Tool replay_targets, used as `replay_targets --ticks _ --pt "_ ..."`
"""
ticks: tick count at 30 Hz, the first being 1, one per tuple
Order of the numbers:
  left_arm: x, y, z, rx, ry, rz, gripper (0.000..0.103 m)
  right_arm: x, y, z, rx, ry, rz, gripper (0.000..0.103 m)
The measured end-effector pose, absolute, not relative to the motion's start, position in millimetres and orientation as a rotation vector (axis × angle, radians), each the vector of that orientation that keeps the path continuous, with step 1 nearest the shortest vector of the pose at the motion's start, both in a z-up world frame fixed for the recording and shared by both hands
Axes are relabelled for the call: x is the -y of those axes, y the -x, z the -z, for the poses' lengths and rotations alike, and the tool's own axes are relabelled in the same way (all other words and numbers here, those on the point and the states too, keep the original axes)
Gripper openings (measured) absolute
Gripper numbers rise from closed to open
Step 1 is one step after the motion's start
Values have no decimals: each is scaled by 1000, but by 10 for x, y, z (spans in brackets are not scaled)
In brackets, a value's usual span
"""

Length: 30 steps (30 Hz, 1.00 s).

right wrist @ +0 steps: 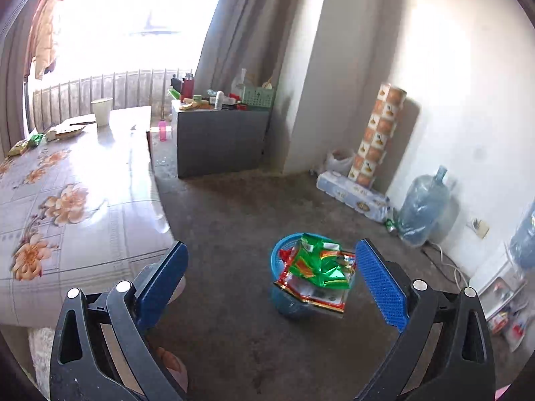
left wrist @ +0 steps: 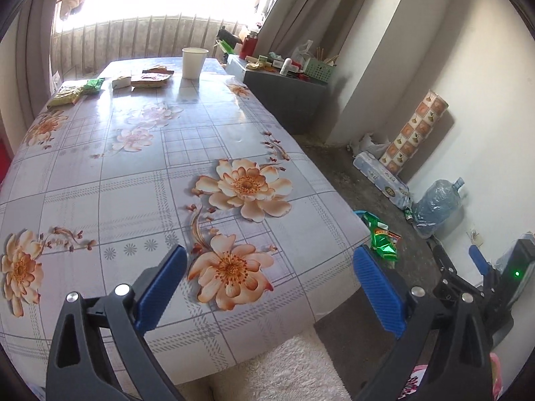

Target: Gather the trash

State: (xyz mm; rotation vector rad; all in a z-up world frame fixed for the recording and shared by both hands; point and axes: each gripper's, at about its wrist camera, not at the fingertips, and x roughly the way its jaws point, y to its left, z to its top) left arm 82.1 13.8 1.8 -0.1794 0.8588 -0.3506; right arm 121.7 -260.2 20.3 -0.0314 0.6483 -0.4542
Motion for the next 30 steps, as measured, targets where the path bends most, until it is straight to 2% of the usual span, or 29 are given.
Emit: replay_targets --ticks 5,10,18,30 --pt "-130 -714 -49 -784 103 223 97 2421 -1126 -284 -587 -48 399 96" --pt "-83 -673 -113 -695 56 149 97 2168 -1203 -372 -603 65 386 96" --pt "50 -700 115 -827 50 106 97 1915 -1161 -361 -675 71 290 96" --pt "23 -585 201 -870 17 52 97 1974 -1090 -337 -731 30 271 96"
